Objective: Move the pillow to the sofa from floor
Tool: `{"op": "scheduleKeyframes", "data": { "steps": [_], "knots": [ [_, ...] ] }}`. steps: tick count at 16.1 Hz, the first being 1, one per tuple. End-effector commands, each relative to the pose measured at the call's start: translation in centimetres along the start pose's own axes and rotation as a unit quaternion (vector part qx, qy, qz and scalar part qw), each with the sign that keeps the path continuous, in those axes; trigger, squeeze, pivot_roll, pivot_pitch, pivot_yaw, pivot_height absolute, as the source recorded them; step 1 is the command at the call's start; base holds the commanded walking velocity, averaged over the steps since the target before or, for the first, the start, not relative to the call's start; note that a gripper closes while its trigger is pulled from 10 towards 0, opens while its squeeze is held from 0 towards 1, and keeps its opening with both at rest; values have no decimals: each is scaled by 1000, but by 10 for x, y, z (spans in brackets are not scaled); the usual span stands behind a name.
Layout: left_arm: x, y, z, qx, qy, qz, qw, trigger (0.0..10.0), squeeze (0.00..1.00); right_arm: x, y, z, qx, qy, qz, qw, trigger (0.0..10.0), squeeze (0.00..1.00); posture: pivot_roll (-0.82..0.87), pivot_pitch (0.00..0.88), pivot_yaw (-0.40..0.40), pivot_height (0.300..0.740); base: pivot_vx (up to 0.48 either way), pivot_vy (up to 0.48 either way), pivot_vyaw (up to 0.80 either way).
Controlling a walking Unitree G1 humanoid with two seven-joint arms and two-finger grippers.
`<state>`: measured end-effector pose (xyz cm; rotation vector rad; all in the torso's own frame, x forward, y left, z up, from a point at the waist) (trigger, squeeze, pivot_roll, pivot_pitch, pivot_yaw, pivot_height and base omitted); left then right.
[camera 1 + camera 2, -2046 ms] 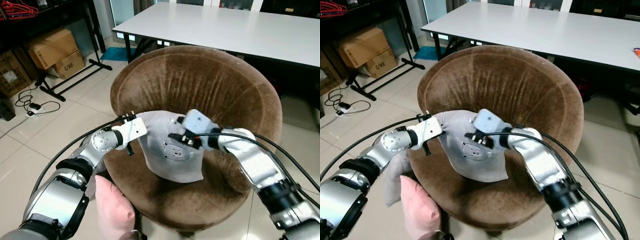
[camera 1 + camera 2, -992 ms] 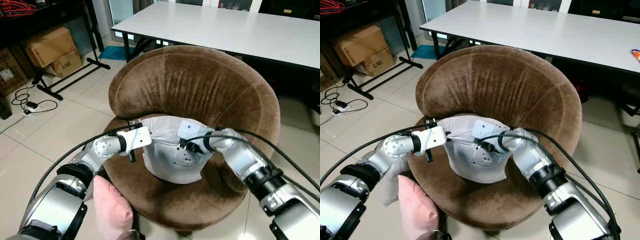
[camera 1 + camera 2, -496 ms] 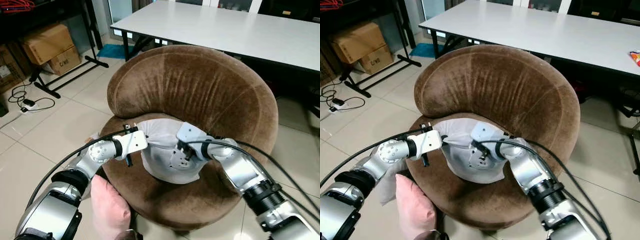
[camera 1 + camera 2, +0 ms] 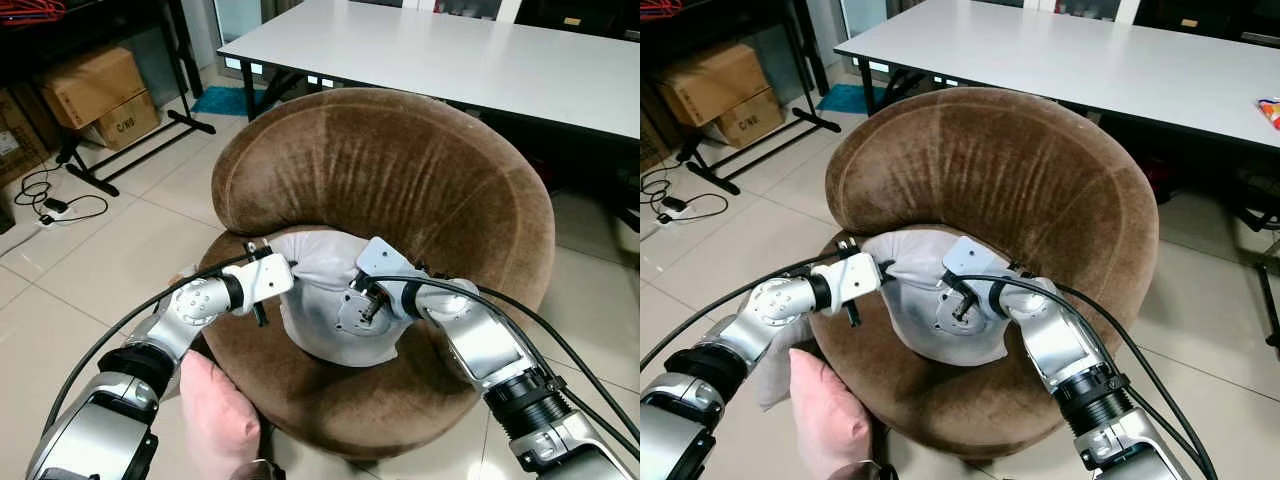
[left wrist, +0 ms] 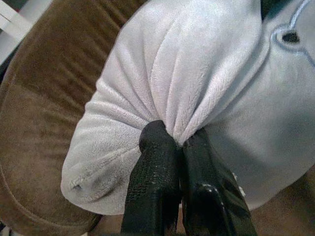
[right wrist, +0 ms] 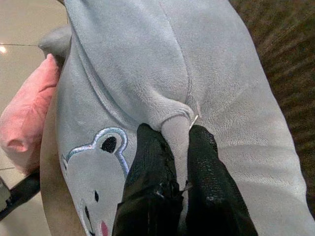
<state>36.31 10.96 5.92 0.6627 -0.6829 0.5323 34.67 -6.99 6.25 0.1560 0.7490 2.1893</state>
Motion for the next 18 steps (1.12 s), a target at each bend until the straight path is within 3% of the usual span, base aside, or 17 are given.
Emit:
{"op": "scheduleKeyframes", "data": {
  "steps": [1,2,4,5,6,7,9,12,15,16,17,18],
  "knots": [
    [9,8,0,-6,5,11,1000,10000,878,1,0,-4,1,-15,0,1000,0,0,-24,0,49,740,0,0,0],
    [16,17,6,-25,17,15,999,10000,1000,3,-1,2,-11,-32,3,999,0,0,-27,0,54,740,0,0,0],
    [30,40,22,-63,55,33,996,10000,1000,2,-4,14,-34,-75,4,997,0,0,-26,0,58,740,0,0,0],
    [32,47,27,-73,64,35,995,10000,1000,1,-5,18,-41,-90,3,995,0,0,-18,0,56,740,0,0,0],
    [32,65,35,-85,78,29,993,10000,1000,-2,-7,30,-61,-125,0,990,0,0,-14,0,54,740,0,0,0],
    [28,74,36,-80,85,21,993,10000,1000,-4,-8,37,-74,-142,1,987,0,0,-7,0,50,740,0,0,0],
    [2,103,19,-21,101,-18,995,10000,1000,-9,-13,77,-133,-208,11,969,0,0,28,0,27,740,0,0,0],
    [-13,118,13,19,108,-24,994,10000,1000,-34,-17,106,-185,-311,-16,932,0,0,70,0,-8,740,0,0,0],
    [-15,127,20,38,127,-9,991,10000,1000,-85,-14,96,-207,-435,-90,872,0,0,99,0,-28,740,0,0,0],
    [-14,128,21,37,131,-6,991,10000,1000,-91,-12,94,-215,-451,-97,861,0,0,106,0,-33,740,0,0,0],
    [-13,130,27,32,143,2,989,10000,1000,-113,-3,89,-247,-509,-113,817,0,0,111,0,-34,740,0,0,0],
    [-13,131,28,31,146,2,989,10000,1000,-119,0,87,-257,-526,-117,802,0,0,111,0,-34,740,0,0,0]
  ]
}}
Point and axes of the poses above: a point about 5 cm out from each wrist's last joint towards the gripper, its own y axis pointing back from the gripper into the wrist, its own z axis along the axis of the wrist's last joint, x = y × z, the point moved 6 cm from there along -y, pointing out of the wrist towards the gripper, and after that the axes turned 13 degrees about -y, right-handed, at the moved point
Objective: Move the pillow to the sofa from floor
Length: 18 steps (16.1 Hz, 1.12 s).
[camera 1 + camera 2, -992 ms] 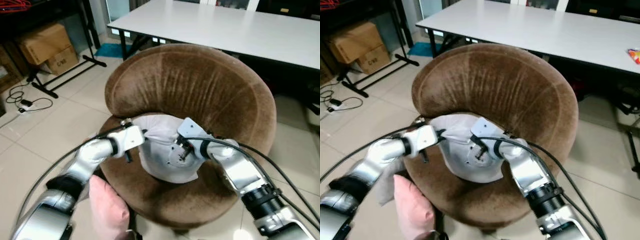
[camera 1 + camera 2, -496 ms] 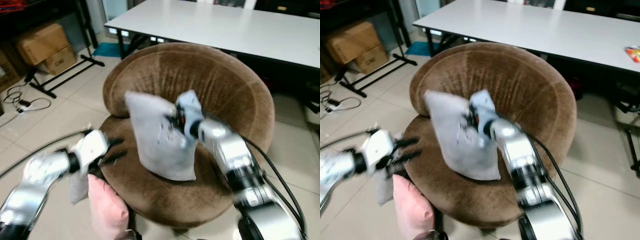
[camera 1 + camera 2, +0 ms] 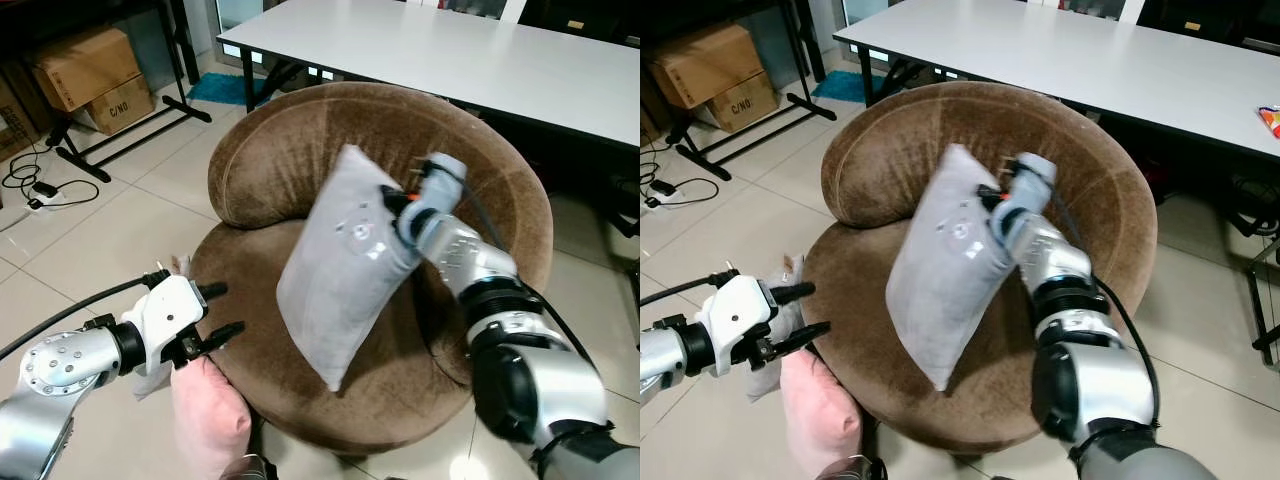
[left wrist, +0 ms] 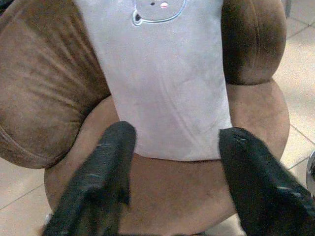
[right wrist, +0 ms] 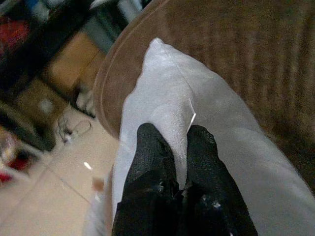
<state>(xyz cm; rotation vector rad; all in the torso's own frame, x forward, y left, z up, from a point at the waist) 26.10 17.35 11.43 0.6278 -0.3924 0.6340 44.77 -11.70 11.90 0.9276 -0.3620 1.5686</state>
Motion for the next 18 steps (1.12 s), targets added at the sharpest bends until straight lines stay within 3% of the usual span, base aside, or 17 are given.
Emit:
{"op": "scheduleKeyframes", "data": {
  "steps": [1,2,4,6,8,10,11,14,16,18],
  "knots": [
    [2,3,3,-2,8,7,1000,10000,1000,10,1,36,-64,-37,18,997,0,0,115,0,-35,740,0,0,0],
    [2,3,5,-2,12,9,1000,10000,1000,0,3,46,-83,-62,9,995,0,0,121,0,-36,740,0,0,0],
    [4,6,10,-10,27,12,1000,10000,1000,-30,12,61,-114,-65,-32,991,0,0,125,0,-34,740,0,0,0],
    [8,9,18,-29,59,21,998,10000,1000,-39,15,69,-125,-62,-38,989,0,0,132,0,-35,740,0,0,0],
    [15,11,26,-60,123,41,990,10000,1000,-48,20,76,-139,-59,-47,987,0,0,138,0,-32,740,0,0,0],
    [6,10,17,-37,132,22,990,10000,1000,-56,15,46,-68,57,-73,993,8235,0,130,0,-20,740,0,0,0],
    [3,9,16,-34,131,15,991,10000,1000,-57,14,35,-41,81,-74,993,10000,0,134,0,-20,740,0,0,0],
    [6,9,19,-32,136,21,990,10000,1000,-50,11,36,-35,102,-70,992,10000,0,149,0,-28,740,0,0,0],
    [10,12,19,-24,136,29,990,10000,1000,-30,7,45,-40,82,-36,995,10000,0,162,0,-41,740,0,0,0],
    [8,16,21,-21,137,26,990,10000,1000,-2,3,52,-41,23,11,999,10000,0,161,0,-39,740,0,0,0]
  ]
}}
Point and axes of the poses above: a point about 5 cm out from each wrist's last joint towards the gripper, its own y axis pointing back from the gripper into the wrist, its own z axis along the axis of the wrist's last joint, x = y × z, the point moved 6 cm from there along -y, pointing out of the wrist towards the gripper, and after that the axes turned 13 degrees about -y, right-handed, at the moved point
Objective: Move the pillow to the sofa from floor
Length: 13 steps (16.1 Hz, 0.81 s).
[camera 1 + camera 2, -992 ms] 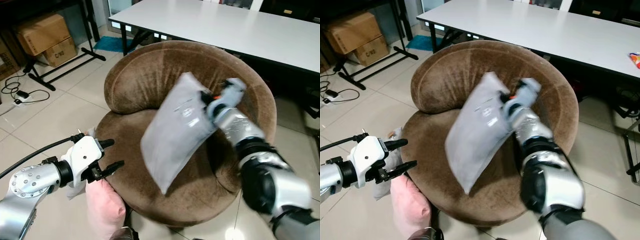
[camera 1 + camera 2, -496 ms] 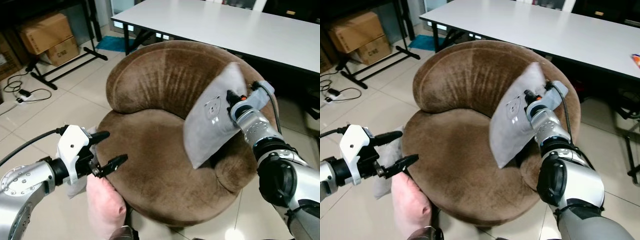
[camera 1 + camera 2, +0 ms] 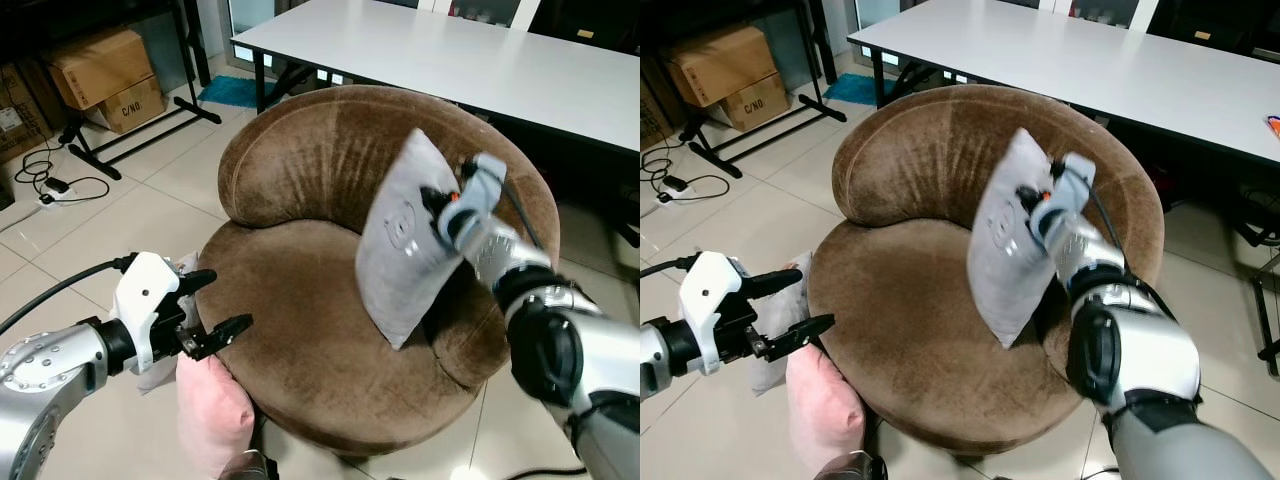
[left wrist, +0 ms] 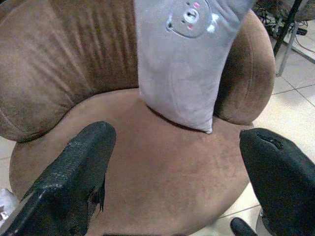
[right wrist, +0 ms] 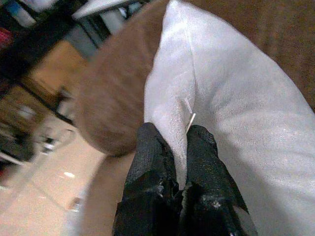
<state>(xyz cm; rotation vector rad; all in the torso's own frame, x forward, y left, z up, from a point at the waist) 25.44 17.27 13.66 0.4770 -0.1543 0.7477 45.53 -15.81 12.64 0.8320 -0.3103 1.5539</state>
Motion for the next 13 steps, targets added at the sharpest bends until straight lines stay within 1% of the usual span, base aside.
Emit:
{"op": "scheduleKeyframes", "data": {
  "steps": [1,3,4,6,7,8,9,11,12,13],
  "knots": [
    [0,3,3,1,-6,1,1000,10000,1000,20,-2,18,-23,-26,32,999,10000,0,158,0,-36,740,0,0,0],
    [-1,1,5,2,-6,-6,1000,10000,1000,30,-3,20,-22,-66,52,996,10000,0,153,0,-30,740,0,0,0],
    [-1,1,6,2,-6,-8,1000,10000,1000,30,-3,20,-22,-83,52,995,10000,0,153,0,-30,740,0,0,0],
    [1,-2,8,0,-8,-14,1000,10000,1000,15,-2,11,-18,-103,26,994,10000,0,148,0,-23,740,0,0,0],
    [0,-2,8,0,-8,-15,1000,10000,1000,10,-1,10,-19,-114,20,993,10000,0,146,0,-19,740,0,0,0],
    [0,-1,8,0,-8,-15,1000,10000,1000,2,0,9,-22,-105,7,994,10000,0,146,0,-19,740,0,0,0],
    [0,-1,8,1,-8,-16,1000,10000,1000,-2,1,8,-22,-95,-1,995,10000,0,146,0,-19,740,0,0,0],
    [-2,-2,6,4,-8,-20,1000,10000,1000,-22,4,2,-17,-11,-43,999,10000,0,149,0,-16,740,0,0,0],
    [-2,-2,6,5,-8,-20,1000,10000,1000,-25,5,1,-16,5,-50,999,10000,0,149,0,-16,740,0,0,0],
    [-2,-2,6,5,-8,-22,1000,10000,1000,-30,6,-1,-12,40,-65,997,10000,0,147,0,-13,740,0,0,0]
  ]
}}
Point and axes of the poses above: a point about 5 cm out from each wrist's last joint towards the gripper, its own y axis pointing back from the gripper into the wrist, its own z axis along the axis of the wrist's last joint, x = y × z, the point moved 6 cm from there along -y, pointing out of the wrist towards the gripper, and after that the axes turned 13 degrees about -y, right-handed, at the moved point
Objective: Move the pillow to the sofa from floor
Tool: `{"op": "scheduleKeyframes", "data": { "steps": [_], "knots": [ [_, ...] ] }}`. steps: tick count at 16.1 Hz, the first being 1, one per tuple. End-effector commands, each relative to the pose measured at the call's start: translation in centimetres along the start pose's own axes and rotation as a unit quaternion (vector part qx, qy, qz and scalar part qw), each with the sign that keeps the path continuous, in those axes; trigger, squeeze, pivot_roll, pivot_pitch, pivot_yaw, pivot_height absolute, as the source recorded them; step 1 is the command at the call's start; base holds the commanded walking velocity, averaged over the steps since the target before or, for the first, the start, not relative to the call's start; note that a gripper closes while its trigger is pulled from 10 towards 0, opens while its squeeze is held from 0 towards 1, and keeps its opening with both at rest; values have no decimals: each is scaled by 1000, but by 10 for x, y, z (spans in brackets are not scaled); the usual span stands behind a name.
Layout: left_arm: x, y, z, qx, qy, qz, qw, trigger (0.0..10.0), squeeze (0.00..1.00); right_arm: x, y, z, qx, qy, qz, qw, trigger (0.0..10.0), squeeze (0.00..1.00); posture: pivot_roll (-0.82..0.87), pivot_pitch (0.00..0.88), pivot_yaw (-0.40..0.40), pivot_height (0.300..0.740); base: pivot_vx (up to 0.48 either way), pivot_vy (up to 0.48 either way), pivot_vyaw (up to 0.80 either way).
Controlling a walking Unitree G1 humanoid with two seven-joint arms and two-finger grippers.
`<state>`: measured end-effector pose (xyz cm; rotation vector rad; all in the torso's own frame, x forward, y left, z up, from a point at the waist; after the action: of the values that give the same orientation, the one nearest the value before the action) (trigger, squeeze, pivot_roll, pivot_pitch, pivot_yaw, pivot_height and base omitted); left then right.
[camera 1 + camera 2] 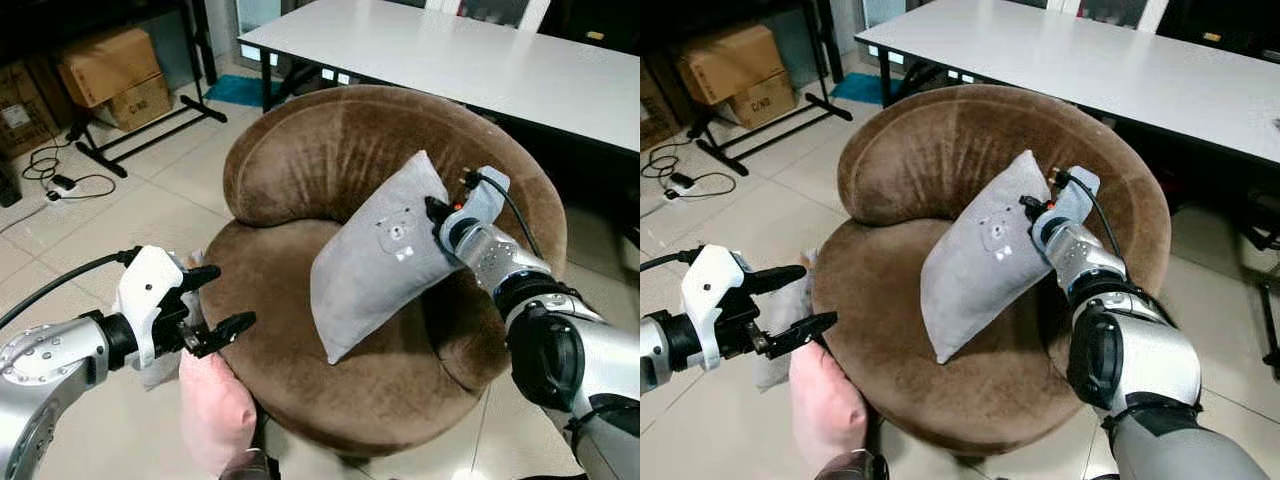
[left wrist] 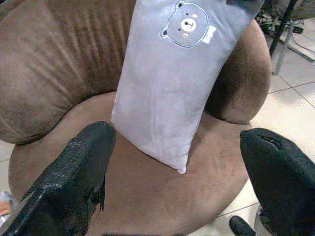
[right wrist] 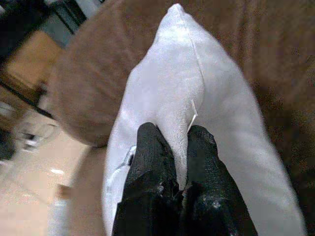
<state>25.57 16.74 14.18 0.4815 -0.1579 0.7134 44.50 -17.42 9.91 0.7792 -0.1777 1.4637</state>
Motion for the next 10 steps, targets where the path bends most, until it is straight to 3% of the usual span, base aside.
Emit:
{"op": "scheduleKeyframes", "data": {
  "steps": [1,4,7,8,10],
  "knots": [
    [-2,-2,-2,8,-8,-8,1000,10000,1000,-1,1,9,-18,33,-3,999,10000,1000,148,0,-12,740,0,0,0],
    [0,-2,-1,3,-10,0,1000,10000,1000,6,1,26,-50,30,5,998,10000,1000,157,0,-17,740,0,0,0],
    [4,-4,-1,-3,-11,20,1000,10000,1000,11,6,64,-122,47,-2,991,10000,1000,151,0,-18,740,0,0,0],
    [8,-5,-1,-9,-14,44,999,10000,1000,7,11,82,-162,75,-27,984,10000,0,145,0,-19,740,0,0,0],
    [19,-11,-9,-4,2,114,993,10000,976,20,10,80,-143,99,31,984,10000,0,124,0,-23,740,0,0,0]
  ]
}}
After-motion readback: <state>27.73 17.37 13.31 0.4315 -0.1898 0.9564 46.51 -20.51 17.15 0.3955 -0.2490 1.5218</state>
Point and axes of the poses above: a point about 5 cm out from each wrist's last joint towards the gripper, its own y axis pointing back from the gripper into the wrist, its own z axis along the axis of the wrist's last joint, x = y × z, the point moved 6 cm from there along -y, pointing out of the wrist towards the gripper, and after that the axes turned 13 degrees about -y, right-handed, at the moved point
